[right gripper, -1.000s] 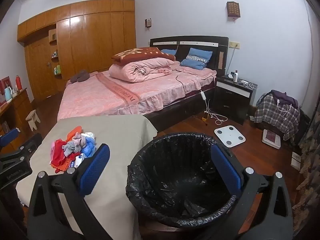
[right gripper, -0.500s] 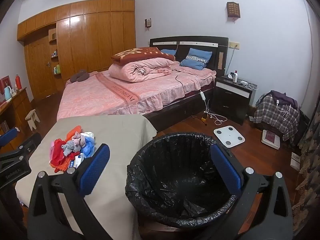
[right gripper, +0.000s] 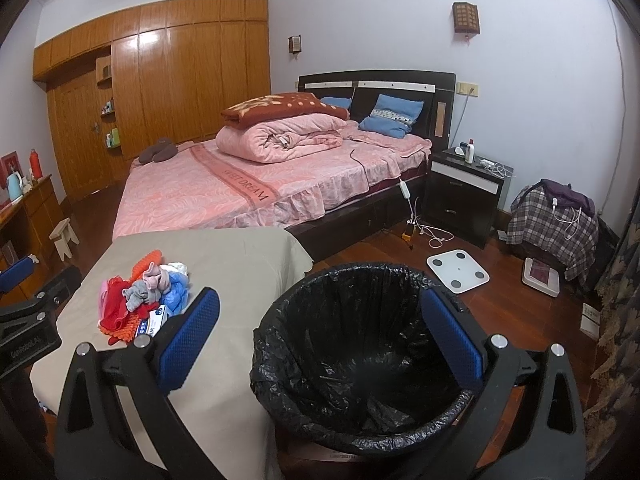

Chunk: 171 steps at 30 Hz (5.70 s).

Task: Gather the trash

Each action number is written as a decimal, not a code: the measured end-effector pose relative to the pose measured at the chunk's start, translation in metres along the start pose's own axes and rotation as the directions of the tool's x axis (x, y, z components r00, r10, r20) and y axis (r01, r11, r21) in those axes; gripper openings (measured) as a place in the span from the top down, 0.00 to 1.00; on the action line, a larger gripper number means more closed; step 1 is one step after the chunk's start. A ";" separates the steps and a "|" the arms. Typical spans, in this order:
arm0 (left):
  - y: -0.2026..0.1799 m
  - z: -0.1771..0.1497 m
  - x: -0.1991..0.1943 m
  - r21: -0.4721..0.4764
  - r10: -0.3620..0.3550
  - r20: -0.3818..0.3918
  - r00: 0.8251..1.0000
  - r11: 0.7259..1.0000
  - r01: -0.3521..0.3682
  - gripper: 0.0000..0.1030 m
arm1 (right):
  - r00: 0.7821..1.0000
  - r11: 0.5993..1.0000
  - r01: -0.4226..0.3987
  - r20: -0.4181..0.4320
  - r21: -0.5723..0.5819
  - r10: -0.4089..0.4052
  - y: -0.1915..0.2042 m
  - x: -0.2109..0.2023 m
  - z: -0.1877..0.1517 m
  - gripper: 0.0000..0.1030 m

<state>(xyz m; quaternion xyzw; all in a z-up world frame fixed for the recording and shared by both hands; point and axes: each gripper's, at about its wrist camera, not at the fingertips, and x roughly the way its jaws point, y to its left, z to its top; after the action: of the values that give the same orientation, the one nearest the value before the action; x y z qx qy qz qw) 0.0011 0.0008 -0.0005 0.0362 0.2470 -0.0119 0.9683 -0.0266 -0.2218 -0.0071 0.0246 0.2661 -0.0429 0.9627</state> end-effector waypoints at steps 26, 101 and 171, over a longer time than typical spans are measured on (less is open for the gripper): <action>0.002 -0.003 0.002 -0.002 -0.002 -0.002 1.000 1.000 0.002 0.06 | 1.000 1.000 0.003 -0.005 0.000 -0.003 0.002 0.007 -0.006 0.05; 0.180 -0.054 0.146 -0.130 0.254 -0.142 0.957 0.953 -0.273 0.19 | 0.915 0.927 -0.360 -0.234 -0.104 0.329 0.222 0.232 -0.010 0.24; 0.190 -0.108 0.205 -0.169 0.085 -0.239 0.967 0.977 -0.128 1.00 | 0.815 0.883 -0.468 -0.404 -0.037 0.416 0.189 0.245 -0.047 0.74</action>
<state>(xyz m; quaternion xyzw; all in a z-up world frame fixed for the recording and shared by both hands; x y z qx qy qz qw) 0.1376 0.1970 -0.1812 -0.0386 0.3554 0.0675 0.9315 0.1770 -0.0473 -0.1688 0.0289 0.4386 0.2059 0.8743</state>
